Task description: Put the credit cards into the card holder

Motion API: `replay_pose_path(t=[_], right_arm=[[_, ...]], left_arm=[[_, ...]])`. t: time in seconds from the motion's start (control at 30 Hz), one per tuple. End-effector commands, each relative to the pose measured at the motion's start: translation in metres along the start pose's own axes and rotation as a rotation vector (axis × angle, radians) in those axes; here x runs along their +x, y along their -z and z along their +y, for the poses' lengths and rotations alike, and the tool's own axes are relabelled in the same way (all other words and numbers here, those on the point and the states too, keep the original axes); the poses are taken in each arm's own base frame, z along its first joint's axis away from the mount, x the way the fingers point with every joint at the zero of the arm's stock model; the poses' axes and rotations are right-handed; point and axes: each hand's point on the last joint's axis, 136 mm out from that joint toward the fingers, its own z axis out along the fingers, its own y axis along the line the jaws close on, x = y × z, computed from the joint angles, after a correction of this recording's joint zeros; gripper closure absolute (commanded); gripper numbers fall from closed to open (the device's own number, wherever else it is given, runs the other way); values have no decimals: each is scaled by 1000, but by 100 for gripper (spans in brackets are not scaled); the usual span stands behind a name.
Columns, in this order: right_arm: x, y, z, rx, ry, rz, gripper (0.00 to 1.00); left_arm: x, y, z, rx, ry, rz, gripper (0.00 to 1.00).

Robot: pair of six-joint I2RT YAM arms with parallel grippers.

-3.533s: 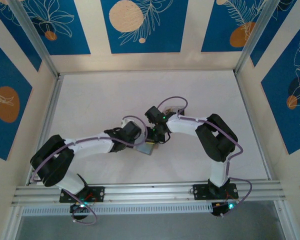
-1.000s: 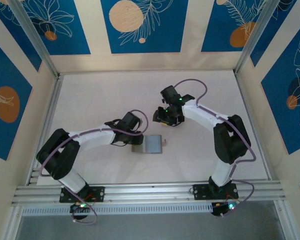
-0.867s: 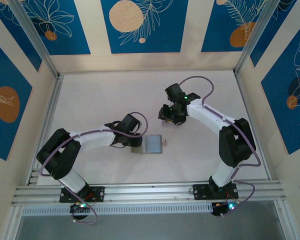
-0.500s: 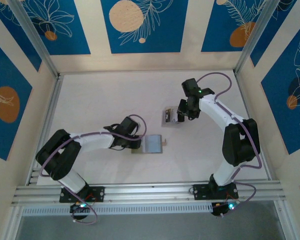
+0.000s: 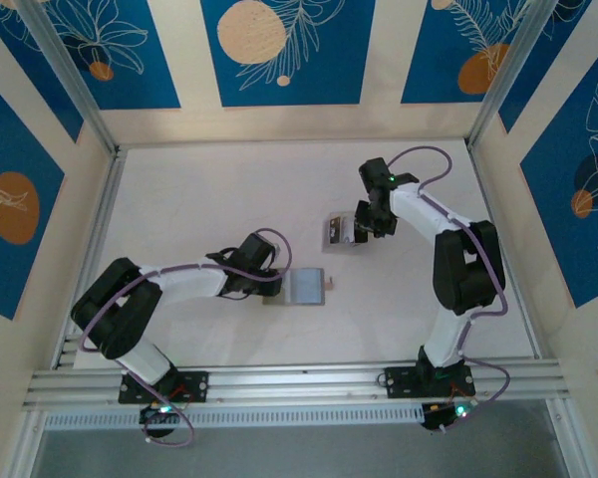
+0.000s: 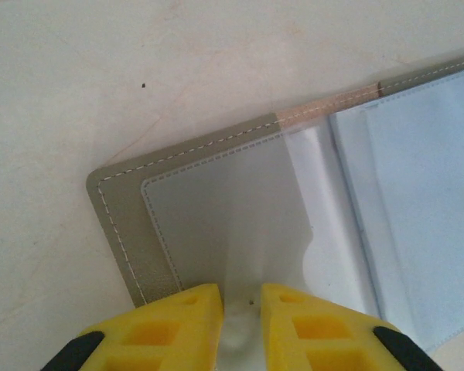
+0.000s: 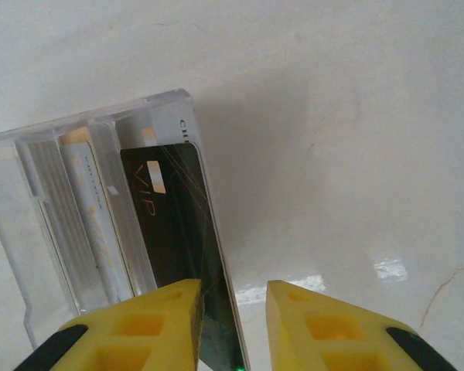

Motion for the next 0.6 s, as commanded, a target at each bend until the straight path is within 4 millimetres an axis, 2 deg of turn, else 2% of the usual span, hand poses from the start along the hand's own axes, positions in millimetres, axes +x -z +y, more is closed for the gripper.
replay_pose_path(t=[0.0, 0.13, 0.57], right_arm=[[-5, 4, 11, -14, 27, 2, 74], [-5, 7, 16, -13, 43, -9, 77], [4, 12, 30, -21, 79, -3, 78]], left_arm=[[32, -7, 15, -49, 18, 93, 78], [32, -7, 16, -50, 20, 92, 78], [35, -9, 17, -51, 21, 97, 78]])
